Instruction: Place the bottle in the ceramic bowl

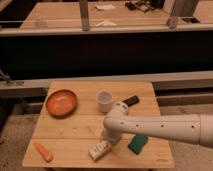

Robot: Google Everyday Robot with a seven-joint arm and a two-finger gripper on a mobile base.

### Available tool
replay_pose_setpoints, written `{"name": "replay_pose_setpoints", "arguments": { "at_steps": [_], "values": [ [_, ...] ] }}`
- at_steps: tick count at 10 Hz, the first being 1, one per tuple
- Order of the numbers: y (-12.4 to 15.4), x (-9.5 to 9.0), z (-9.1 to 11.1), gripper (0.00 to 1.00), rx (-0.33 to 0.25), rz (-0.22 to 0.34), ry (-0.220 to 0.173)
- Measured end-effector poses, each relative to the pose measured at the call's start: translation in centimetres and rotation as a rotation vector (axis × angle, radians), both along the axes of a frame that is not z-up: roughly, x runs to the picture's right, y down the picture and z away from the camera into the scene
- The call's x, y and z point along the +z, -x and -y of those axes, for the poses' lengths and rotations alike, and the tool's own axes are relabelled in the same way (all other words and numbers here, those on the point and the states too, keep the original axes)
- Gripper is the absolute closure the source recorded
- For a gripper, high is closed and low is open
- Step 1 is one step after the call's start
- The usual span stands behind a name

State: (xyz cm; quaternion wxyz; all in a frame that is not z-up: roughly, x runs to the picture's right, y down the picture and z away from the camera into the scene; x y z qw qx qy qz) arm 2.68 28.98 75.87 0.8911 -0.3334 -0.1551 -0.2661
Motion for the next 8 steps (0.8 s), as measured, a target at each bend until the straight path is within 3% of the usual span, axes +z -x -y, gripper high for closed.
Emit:
{"name": "replay_pose_setpoints", "arguments": {
  "at_steps": [4, 5, 8],
  "values": [
    [0.1, -0.3, 0.7, 0.70, 0.000, -0.011, -0.004],
    [0.4, -0.3, 0.8, 0.83, -0.003, -0.015, -0.011],
    [1.1, -1.1, 2.8, 0.91, -0.010, -0.015, -0.023]
  ]
}}
